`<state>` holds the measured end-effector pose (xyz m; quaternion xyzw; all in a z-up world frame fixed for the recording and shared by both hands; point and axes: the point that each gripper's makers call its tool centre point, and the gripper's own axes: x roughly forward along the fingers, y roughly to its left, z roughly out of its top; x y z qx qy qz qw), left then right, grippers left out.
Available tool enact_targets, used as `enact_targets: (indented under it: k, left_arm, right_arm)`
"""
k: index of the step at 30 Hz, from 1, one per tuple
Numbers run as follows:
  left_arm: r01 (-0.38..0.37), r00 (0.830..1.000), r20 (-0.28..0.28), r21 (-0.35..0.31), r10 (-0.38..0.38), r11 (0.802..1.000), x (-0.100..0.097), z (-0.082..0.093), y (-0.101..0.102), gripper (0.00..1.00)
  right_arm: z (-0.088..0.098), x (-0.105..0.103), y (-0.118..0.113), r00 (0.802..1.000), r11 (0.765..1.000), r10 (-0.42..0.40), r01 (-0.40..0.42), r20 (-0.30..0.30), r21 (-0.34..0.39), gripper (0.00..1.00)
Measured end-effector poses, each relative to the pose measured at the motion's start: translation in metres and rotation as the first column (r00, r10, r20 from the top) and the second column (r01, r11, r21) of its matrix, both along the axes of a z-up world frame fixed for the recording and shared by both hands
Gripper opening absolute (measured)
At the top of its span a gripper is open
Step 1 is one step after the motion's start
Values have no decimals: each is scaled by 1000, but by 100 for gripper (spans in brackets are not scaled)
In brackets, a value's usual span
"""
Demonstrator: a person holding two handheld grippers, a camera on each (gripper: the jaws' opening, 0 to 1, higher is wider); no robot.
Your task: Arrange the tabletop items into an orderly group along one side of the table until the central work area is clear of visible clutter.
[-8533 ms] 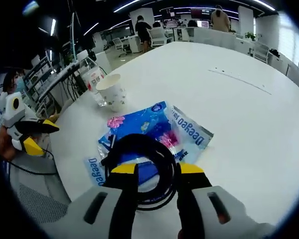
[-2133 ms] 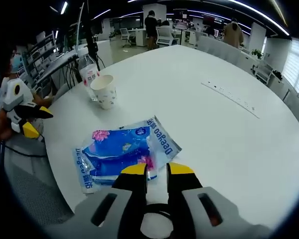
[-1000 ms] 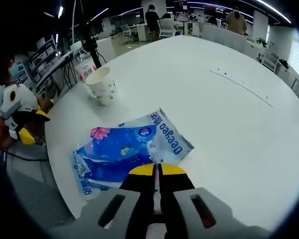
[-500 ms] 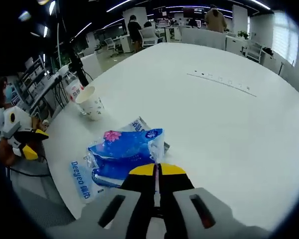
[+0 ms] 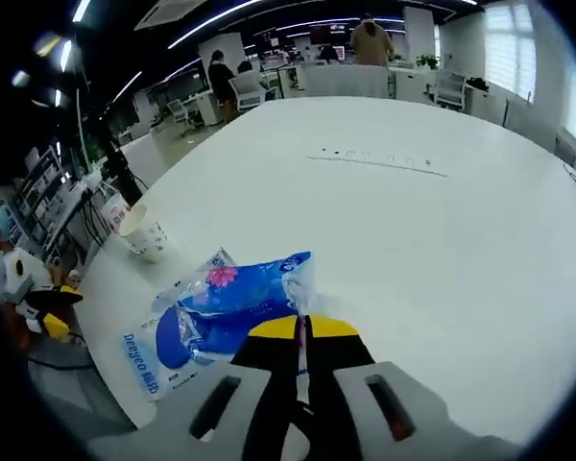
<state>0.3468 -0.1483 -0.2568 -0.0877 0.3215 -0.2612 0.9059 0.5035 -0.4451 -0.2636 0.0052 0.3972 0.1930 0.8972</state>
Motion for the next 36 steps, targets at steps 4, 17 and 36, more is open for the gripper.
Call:
enact_targets:
  k: [4, 17, 36]
  left_arm:
    - [3, 1000, -2, 3, -3, 1000, 0, 0, 0, 47]
    - [16, 1000, -22, 15, -16, 1000, -2, -5, -2, 47]
    - [24, 998, -55, 59, -21, 998, -3, -14, 1, 47]
  right_arm:
    - [3, 3, -17, 998, 998, -58, 58, 9, 11, 0]
    - [4, -5, -66, 972, 971, -234, 234, 2, 43, 0]
    - [-18, 6, -78, 974, 973, -224, 226, -42, 37, 0]
